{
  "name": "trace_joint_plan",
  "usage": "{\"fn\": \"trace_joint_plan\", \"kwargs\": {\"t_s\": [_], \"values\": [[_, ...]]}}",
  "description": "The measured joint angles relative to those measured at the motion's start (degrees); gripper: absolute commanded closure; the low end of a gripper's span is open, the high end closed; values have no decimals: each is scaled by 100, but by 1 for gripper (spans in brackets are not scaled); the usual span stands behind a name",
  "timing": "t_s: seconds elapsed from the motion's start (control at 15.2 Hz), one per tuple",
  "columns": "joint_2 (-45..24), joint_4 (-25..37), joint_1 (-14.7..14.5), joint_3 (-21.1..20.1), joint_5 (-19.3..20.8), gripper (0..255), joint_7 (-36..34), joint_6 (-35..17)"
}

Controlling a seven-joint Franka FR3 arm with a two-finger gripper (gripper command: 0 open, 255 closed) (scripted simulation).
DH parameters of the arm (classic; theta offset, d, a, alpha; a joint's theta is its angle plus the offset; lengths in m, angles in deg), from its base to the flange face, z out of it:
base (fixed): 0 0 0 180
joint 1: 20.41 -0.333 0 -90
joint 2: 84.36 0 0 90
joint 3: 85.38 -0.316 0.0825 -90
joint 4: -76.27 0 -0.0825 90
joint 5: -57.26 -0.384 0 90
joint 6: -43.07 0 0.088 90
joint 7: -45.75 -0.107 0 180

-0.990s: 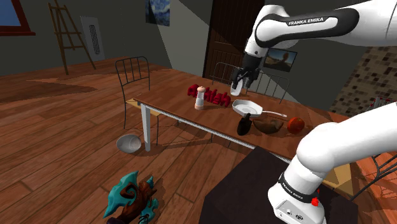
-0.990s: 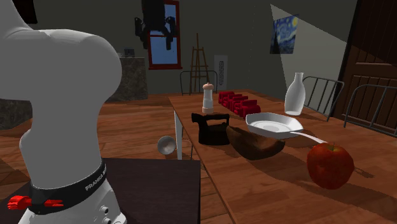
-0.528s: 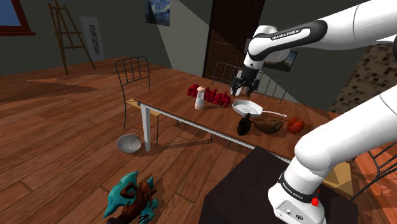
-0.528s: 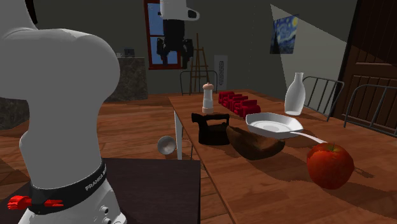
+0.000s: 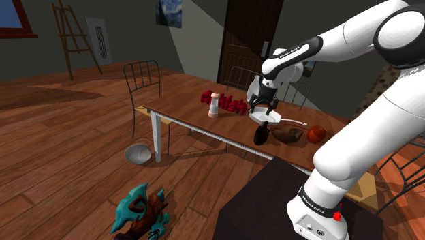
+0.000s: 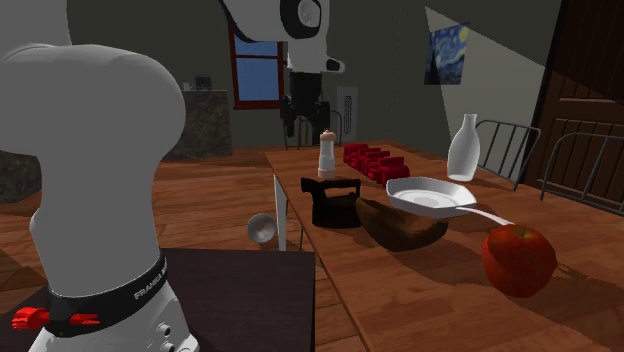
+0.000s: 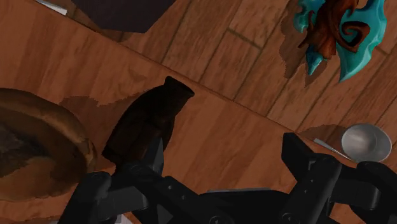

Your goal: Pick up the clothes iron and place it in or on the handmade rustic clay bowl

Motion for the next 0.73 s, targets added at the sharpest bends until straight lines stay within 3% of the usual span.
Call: {"fn": "trace_joint_plan", "kwargs": {"t_s": [0.73], "values": [[-1478, 47, 334, 438, -816, 0, -11, -1019]]}}
